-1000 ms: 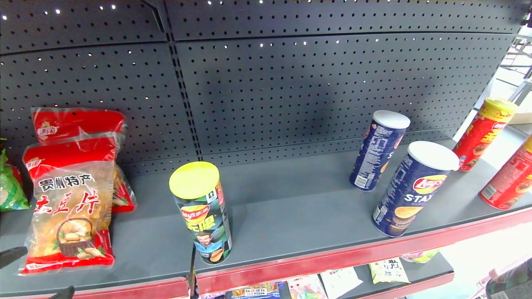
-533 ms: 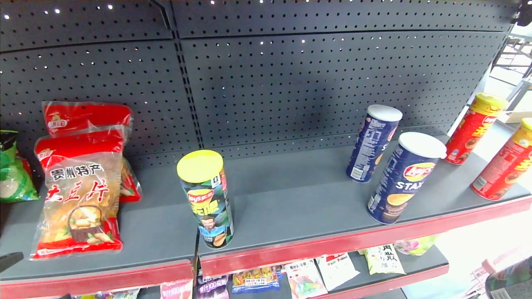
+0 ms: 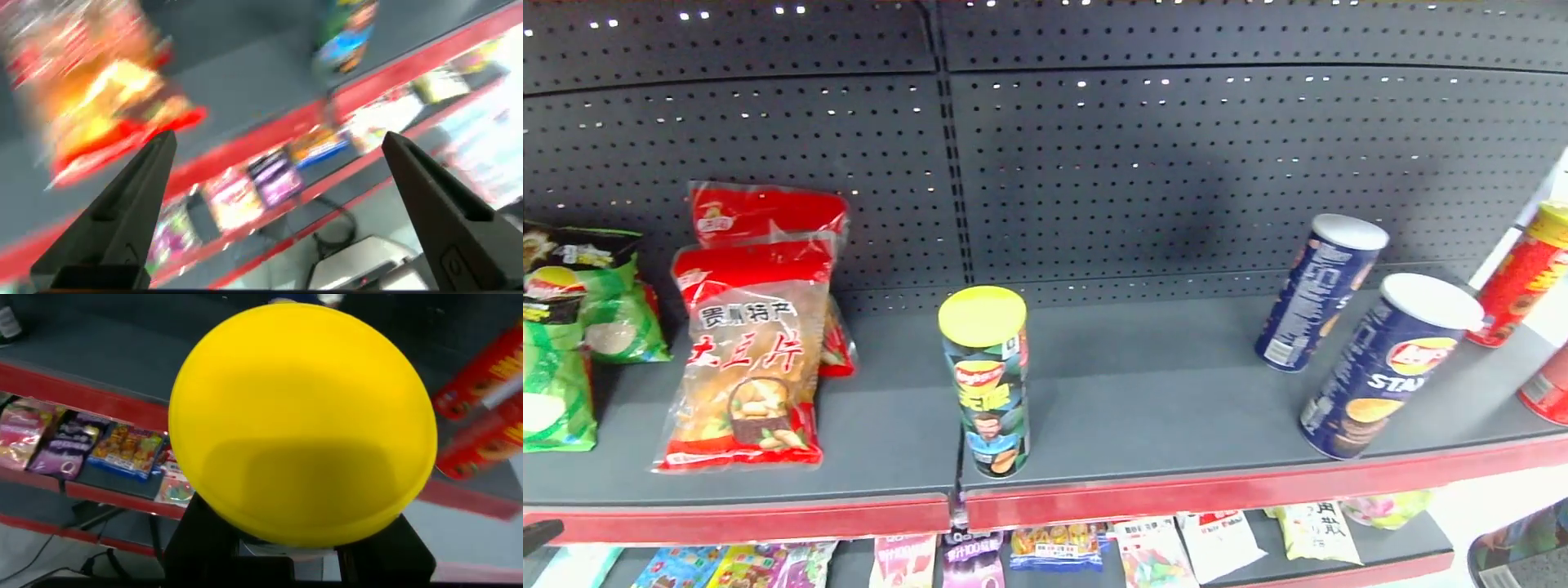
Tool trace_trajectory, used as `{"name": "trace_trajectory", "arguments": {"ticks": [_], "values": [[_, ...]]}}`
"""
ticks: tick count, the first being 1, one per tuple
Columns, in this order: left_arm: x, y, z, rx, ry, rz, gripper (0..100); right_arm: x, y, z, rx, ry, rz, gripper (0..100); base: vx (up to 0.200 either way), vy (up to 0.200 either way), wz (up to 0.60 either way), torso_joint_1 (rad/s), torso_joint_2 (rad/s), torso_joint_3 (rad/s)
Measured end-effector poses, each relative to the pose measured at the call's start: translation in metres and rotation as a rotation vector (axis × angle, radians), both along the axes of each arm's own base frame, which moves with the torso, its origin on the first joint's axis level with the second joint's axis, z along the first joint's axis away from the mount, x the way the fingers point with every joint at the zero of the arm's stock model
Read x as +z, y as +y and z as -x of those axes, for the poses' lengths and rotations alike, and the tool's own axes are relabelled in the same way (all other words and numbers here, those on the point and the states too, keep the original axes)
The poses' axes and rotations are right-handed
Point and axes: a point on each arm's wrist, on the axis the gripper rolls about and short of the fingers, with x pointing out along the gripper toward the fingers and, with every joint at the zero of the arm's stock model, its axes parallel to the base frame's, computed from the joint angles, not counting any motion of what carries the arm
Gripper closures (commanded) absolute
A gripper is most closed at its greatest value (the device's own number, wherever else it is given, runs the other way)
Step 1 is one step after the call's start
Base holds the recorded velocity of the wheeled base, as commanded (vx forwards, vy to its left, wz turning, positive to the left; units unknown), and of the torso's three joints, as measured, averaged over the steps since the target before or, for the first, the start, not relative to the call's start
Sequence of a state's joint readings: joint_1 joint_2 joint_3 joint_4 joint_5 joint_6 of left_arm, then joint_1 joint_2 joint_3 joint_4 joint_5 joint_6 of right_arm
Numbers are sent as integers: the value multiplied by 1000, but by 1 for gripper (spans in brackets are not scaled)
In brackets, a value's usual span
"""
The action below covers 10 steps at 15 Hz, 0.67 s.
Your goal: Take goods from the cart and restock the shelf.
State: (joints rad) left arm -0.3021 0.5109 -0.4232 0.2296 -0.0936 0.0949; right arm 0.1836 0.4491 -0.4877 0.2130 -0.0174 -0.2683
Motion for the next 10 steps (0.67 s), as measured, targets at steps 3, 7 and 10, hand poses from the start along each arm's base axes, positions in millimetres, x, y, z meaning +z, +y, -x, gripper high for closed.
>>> {"name": "trace_trajectory", "arguments": {"ticks": [3, 7, 10], "values": [[-5, 1, 2, -2, -2, -1, 0, -2, 0, -1, 2, 16, -2, 100, 0, 0, 400, 2, -2, 3], [-11, 1, 5, 0, -10, -4, 0, 10, 4, -12, 56, 1, -14, 100, 0, 0, 0, 0, 0, 0], [-23, 4, 10, 36, -17, -19, 0, 35, 12, -44, 127, -10, -25, 100, 0, 0, 0, 0, 0, 0]]}}
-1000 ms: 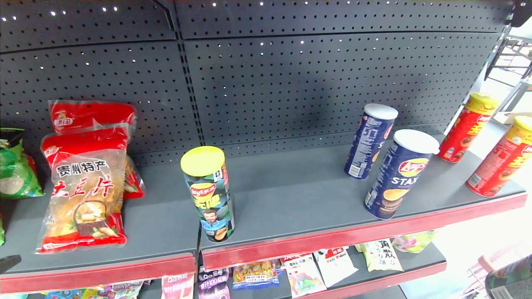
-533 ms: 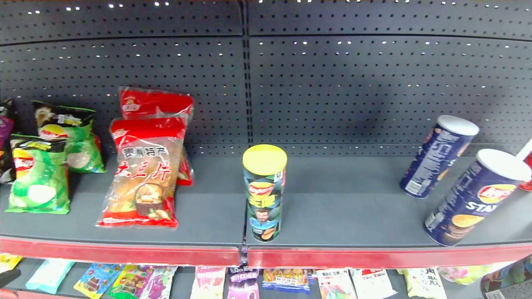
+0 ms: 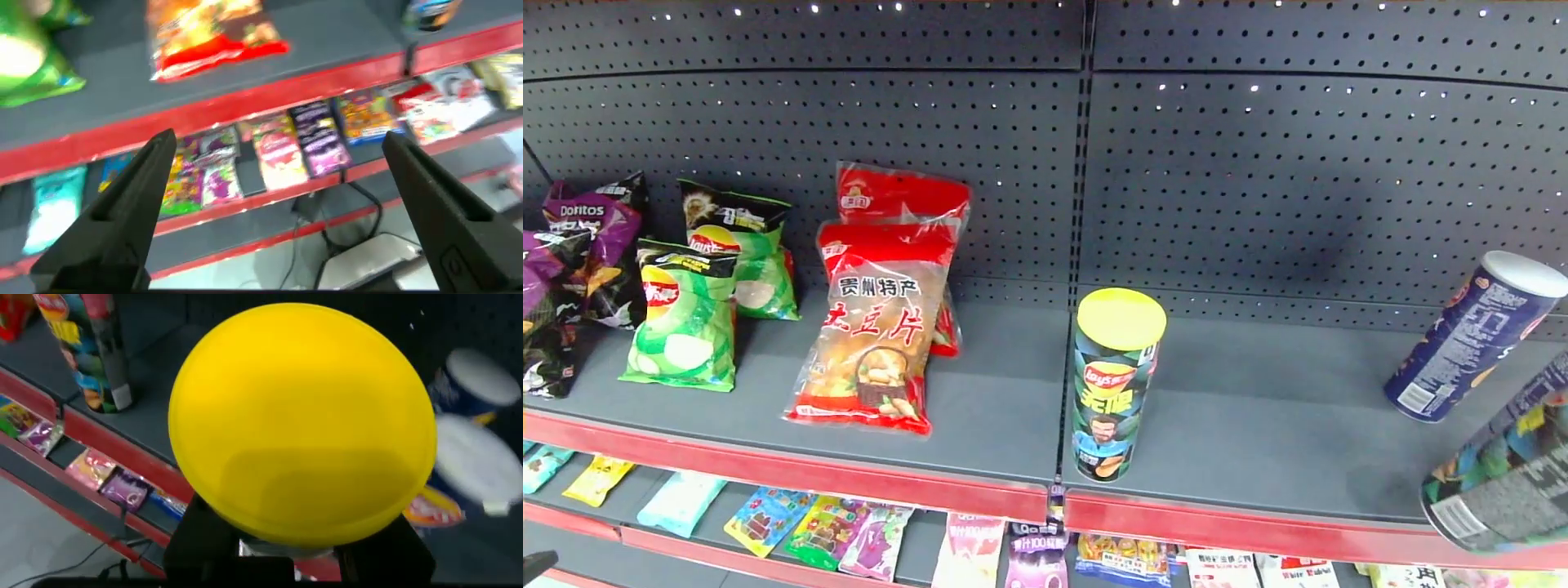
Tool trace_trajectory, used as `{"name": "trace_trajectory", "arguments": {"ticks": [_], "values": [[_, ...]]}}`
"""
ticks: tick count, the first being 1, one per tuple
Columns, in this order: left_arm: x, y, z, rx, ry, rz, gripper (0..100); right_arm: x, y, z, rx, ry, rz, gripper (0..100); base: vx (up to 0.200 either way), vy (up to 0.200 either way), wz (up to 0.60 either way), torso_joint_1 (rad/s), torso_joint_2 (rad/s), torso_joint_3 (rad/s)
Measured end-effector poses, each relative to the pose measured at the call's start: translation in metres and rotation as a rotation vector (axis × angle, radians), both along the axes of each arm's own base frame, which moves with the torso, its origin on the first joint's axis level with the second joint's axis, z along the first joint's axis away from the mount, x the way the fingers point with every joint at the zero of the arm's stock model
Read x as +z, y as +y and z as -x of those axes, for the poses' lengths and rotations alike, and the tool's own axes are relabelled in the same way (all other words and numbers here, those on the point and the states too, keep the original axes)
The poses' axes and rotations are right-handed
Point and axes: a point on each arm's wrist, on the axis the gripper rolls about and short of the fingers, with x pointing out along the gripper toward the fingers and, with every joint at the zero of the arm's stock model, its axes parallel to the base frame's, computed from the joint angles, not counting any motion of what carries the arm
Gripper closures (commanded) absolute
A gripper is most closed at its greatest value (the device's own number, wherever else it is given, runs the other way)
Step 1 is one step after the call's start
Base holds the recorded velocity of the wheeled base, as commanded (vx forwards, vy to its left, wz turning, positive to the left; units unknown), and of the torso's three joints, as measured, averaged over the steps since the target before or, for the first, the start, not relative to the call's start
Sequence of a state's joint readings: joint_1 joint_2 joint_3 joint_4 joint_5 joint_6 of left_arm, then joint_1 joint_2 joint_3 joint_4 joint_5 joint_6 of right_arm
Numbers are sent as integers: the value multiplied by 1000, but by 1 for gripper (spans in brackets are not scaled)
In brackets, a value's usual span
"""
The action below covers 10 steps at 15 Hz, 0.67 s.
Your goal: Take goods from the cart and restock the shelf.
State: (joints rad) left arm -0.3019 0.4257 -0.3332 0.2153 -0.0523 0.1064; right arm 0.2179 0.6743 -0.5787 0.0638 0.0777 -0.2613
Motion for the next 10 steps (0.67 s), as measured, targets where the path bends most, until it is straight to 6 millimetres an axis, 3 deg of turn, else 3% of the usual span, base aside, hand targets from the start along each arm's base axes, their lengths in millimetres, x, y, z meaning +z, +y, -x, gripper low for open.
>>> {"name": "trace_trajectory", "arguments": {"ticks": [5, 10], "values": [[-23, 5, 15, 23, -44, 10, 0, 35, 45, -100, 161, 6, -39, 100, 0, 0, 0, 0, 0, 0], [-25, 7, 20, 40, -84, 18, 0, 38, 110, -180, 294, 38, -38, 100, 0, 0, 0, 0, 0, 0]]}}
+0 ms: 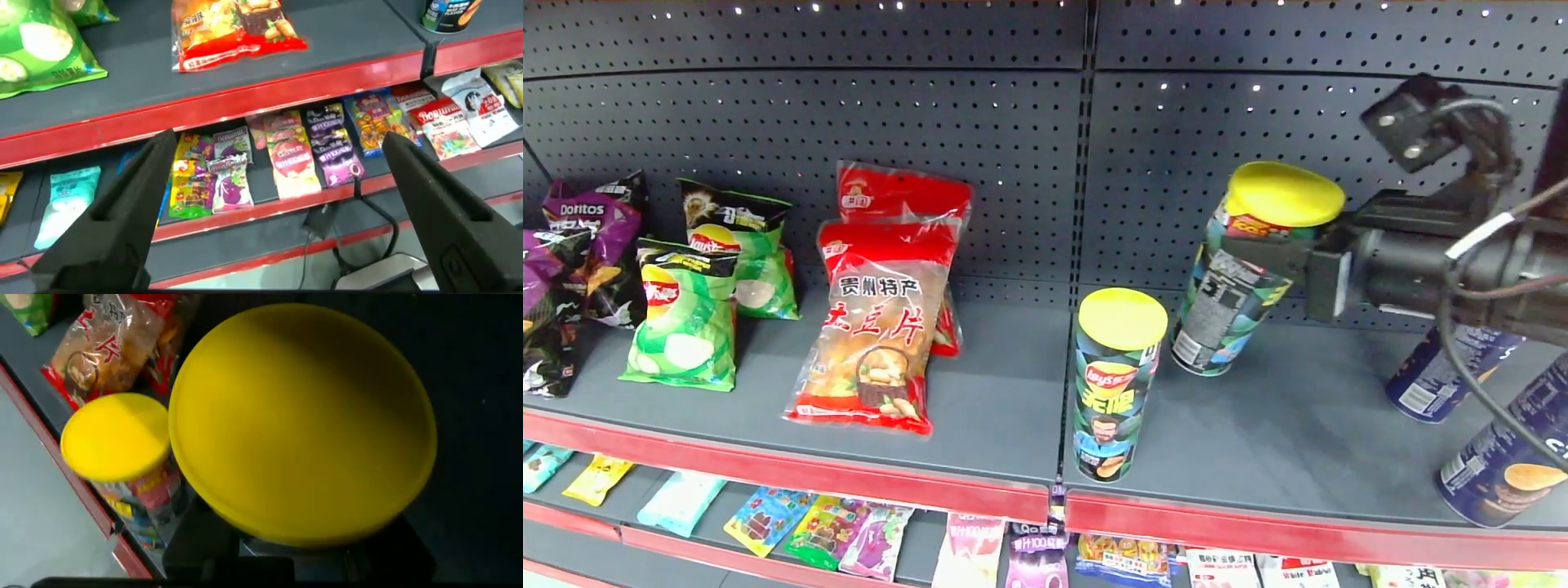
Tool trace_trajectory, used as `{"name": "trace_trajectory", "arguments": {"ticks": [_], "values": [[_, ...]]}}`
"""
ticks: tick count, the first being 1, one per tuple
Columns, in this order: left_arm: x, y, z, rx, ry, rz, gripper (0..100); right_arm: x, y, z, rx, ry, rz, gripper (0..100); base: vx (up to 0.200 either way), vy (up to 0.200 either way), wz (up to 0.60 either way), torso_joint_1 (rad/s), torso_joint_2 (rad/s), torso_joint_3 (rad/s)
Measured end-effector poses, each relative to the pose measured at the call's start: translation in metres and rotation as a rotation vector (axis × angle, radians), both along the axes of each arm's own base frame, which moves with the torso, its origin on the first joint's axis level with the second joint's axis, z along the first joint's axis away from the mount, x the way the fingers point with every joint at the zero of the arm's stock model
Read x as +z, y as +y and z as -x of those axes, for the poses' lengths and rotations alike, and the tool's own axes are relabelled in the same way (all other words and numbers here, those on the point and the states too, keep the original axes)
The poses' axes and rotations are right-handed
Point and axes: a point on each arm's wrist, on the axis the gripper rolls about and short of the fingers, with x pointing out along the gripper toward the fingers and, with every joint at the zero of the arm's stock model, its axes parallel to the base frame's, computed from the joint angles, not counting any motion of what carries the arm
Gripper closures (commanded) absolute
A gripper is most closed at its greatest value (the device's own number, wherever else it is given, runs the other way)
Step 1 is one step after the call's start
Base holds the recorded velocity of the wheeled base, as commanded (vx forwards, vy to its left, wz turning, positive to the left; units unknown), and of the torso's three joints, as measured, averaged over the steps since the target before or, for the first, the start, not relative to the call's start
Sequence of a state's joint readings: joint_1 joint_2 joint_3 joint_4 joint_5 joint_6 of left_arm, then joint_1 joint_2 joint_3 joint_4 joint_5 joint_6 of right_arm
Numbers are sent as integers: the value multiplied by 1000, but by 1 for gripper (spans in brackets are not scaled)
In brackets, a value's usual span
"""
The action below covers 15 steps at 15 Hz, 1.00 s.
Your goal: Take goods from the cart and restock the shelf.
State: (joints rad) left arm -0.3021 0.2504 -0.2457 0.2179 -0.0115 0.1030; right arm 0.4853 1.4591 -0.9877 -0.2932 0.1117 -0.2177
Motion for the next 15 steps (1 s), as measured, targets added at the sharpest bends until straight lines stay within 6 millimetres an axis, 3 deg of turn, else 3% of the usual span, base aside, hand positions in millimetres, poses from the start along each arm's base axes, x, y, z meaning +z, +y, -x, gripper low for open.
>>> {"name": "trace_trajectory", "arguments": {"ticks": [5, 9, 15], "values": [[-1, 0, 1, 3, -5, 1, 0, -27, 27, -44, 27, 83, 35, 100, 0, 0, 0, 0, 0, 0], [-1, 0, 1, 2, -10, 3, 0, -37, 41, -74, 34, 69, 25, 100, 0, 0, 0, 0, 0, 0], [-1, 0, 1, 1, -6, 2, 0, -52, 55, -99, 42, 94, 31, 100, 0, 0, 0, 0, 0, 0]]}}
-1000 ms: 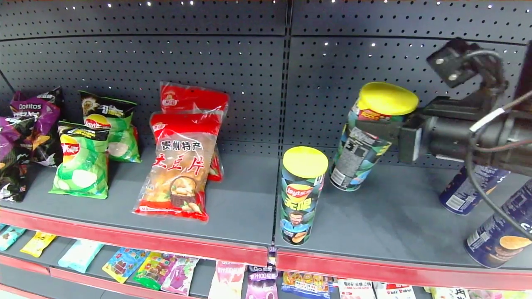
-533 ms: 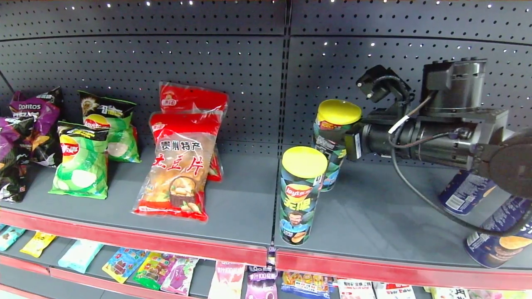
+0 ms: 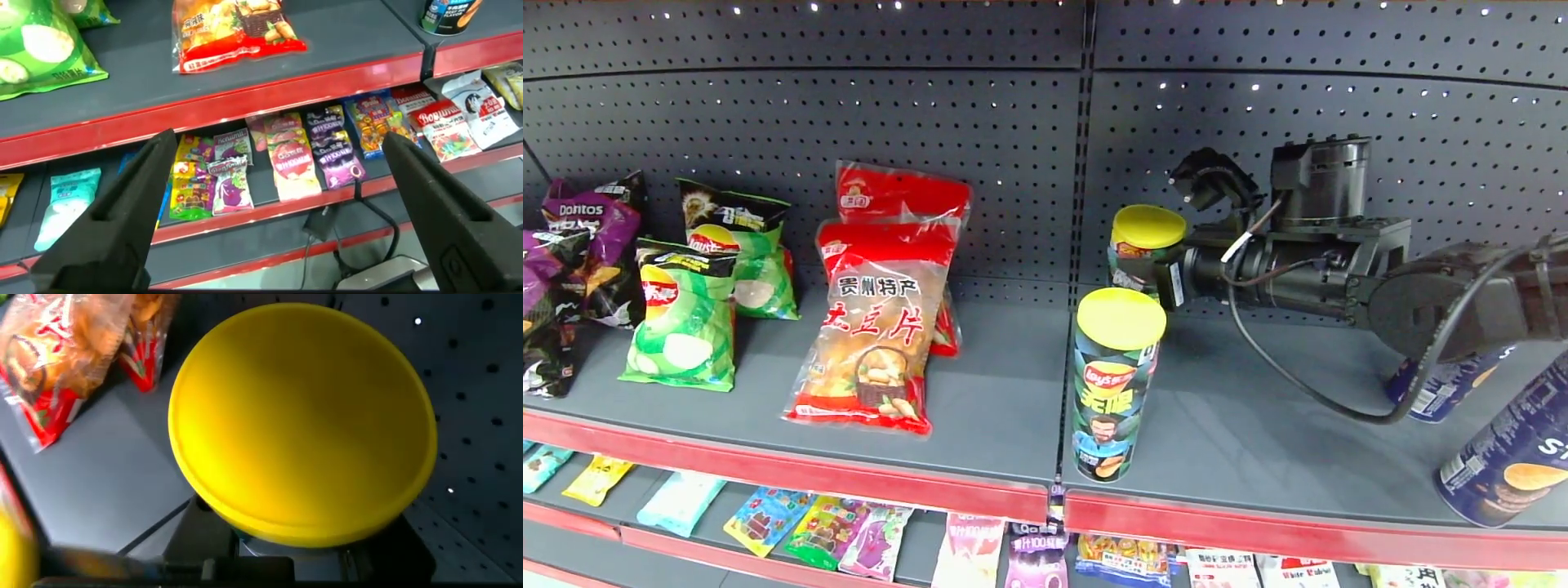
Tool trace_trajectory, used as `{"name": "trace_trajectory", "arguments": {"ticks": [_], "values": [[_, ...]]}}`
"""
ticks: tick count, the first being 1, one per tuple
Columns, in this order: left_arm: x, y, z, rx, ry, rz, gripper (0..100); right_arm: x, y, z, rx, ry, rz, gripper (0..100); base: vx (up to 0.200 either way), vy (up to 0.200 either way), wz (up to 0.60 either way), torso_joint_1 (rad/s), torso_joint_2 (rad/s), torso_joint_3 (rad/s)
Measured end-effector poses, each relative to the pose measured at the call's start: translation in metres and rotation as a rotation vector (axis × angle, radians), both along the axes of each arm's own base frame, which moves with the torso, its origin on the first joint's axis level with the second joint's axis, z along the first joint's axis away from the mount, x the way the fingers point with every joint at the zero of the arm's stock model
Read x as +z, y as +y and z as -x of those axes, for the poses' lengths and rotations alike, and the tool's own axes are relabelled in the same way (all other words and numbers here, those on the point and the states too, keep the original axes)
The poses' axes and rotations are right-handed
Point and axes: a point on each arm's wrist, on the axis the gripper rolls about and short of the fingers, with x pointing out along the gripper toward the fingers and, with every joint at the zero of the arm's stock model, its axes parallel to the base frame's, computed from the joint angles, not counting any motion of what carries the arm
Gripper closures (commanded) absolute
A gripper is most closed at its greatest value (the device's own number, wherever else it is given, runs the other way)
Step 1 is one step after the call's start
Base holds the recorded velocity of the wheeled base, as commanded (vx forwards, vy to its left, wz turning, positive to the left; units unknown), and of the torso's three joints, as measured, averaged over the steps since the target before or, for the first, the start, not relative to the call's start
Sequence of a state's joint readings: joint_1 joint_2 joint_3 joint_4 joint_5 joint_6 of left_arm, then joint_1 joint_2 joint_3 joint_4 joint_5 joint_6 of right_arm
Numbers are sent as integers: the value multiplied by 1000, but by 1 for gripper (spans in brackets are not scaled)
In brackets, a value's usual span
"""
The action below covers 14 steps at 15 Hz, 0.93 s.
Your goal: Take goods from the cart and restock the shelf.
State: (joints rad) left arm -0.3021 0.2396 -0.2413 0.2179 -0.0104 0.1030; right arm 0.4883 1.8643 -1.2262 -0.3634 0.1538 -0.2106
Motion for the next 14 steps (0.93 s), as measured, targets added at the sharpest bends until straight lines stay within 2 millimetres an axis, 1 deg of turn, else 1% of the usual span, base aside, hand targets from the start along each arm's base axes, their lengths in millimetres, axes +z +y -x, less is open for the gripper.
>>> {"name": "trace_trajectory", "arguments": {"ticks": [4, 7, 14], "values": [[0, 0, 0, 0, 0, 0, 0, -8, 7, -13, 0, 9, 4, 100, 0, 0, 0, 0, 0, 0], [0, 0, 0, 0, 1, 2, 0, -16, 10, -17, 1, 28, 11, 100, 0, 0, 0, 0, 0, 0], [0, 0, 0, 0, 1, 2, 0, -19, 15, -25, -4, 37, -8, 100, 0, 0, 0, 0, 0, 0]]}}
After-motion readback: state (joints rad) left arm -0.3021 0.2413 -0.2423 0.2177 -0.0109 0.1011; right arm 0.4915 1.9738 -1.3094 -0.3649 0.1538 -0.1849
